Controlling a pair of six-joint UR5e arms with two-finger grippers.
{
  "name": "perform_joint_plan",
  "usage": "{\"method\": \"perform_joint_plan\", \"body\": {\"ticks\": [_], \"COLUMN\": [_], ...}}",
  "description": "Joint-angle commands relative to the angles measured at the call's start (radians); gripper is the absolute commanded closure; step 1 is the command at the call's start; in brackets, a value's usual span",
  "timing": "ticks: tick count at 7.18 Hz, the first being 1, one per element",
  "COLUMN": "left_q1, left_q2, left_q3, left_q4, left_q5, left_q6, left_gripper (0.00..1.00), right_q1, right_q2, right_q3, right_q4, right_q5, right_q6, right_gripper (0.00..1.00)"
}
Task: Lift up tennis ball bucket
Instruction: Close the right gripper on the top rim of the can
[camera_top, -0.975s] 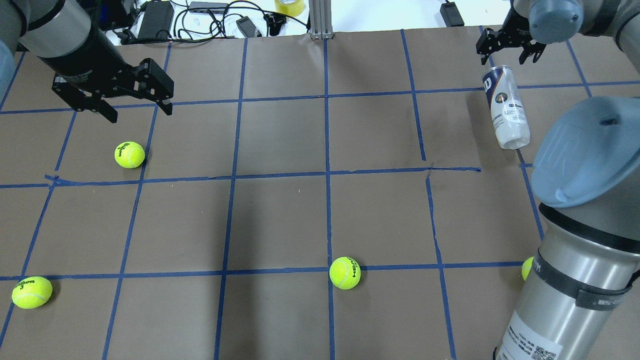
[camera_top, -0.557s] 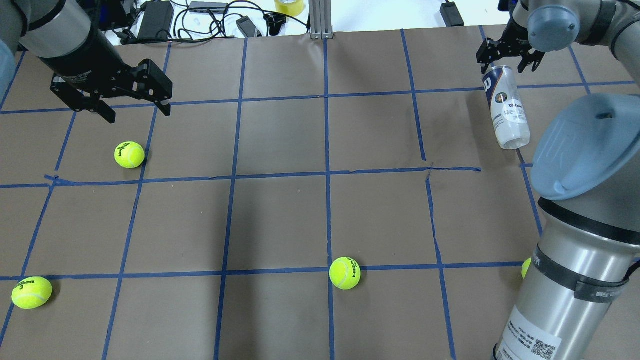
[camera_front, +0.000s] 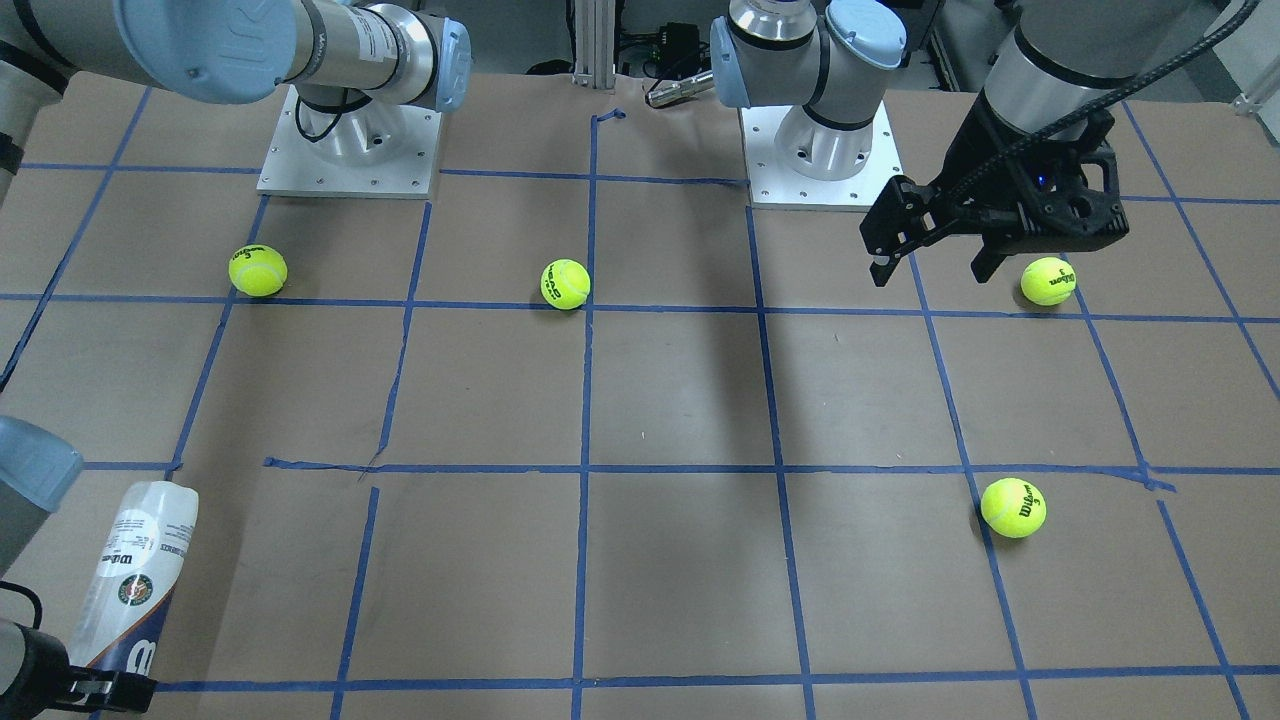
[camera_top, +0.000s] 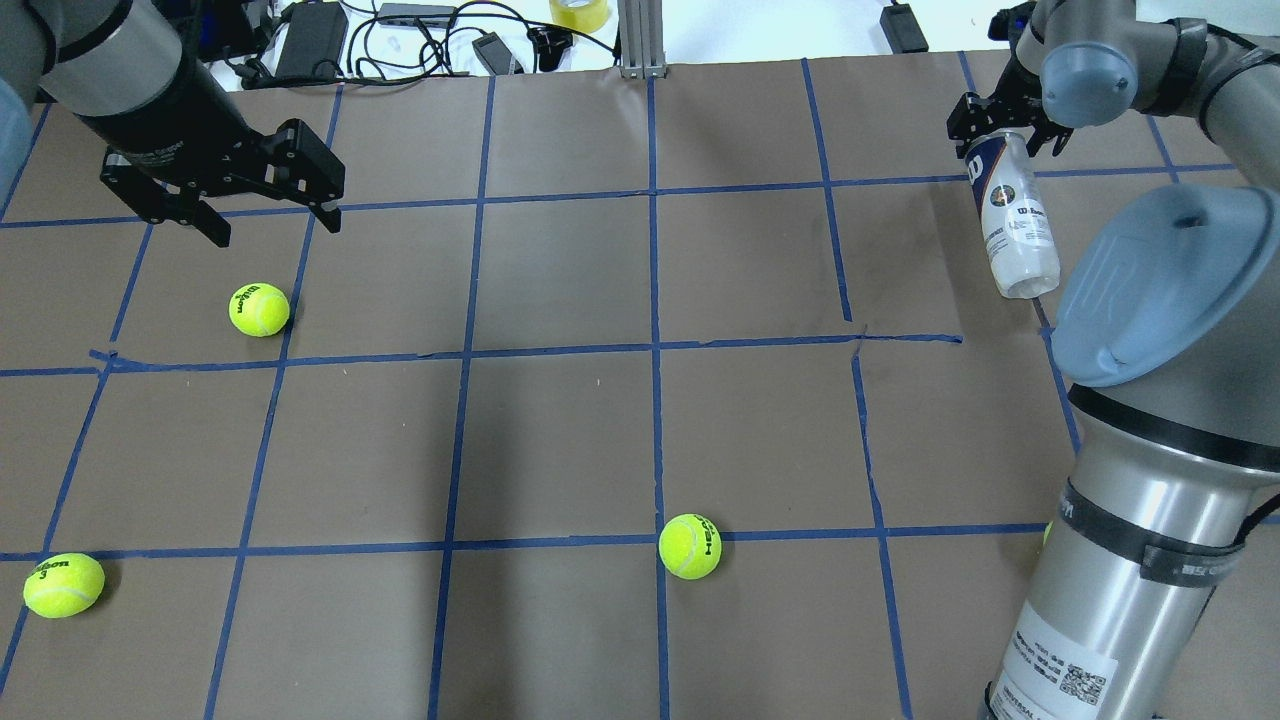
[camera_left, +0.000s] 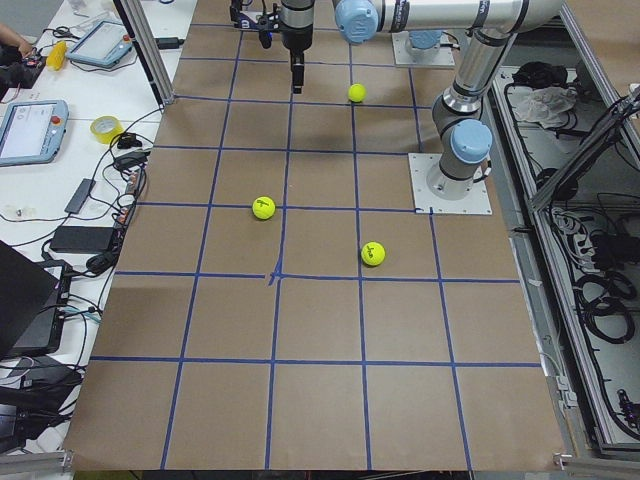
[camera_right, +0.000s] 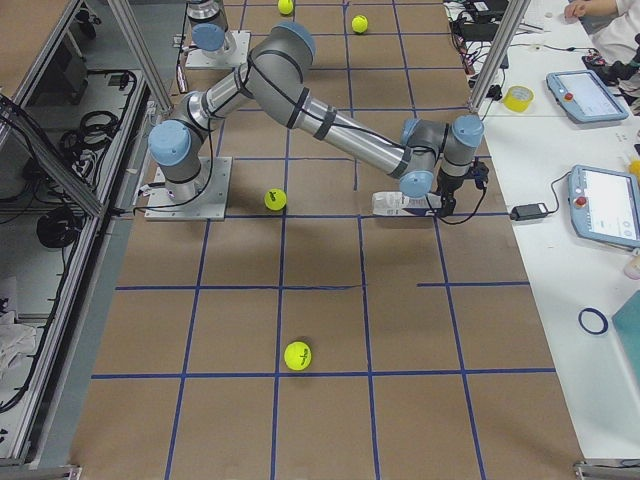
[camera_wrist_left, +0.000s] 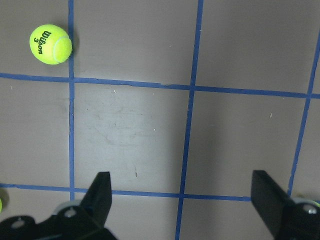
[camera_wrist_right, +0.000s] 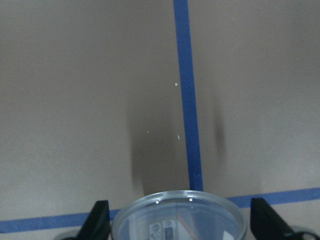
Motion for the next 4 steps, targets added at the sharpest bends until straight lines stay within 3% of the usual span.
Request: {"method": "perform_joint_plan", "body": {"ticks": [1,3,4], "left_q1": [0.0,0.0,0.0], "left_q2": [0.0,-0.002,-0.003], "left_q3": [0.0,0.0,0.0], "left_q4": [-0.001,-0.001,-0.001], "left_q5": [0.001,-0.001,-0.001], "left_q6": [0.0,0.0,0.0], "left_gripper": [0.0,0.0,0.0], "right_q1": [0.0,0.009,0.032], "right_q2": [-0.007,-0.058,-0.121], "right_q3": [0.021,0.031,0.053], "right_q4": [0.001,0.015,0.027], "right_q5": [0.004,0.036,0.061], "right_q6": [-0.001,-0.002,-0.045], "right_gripper": [0.23,0.37,0.38]}}
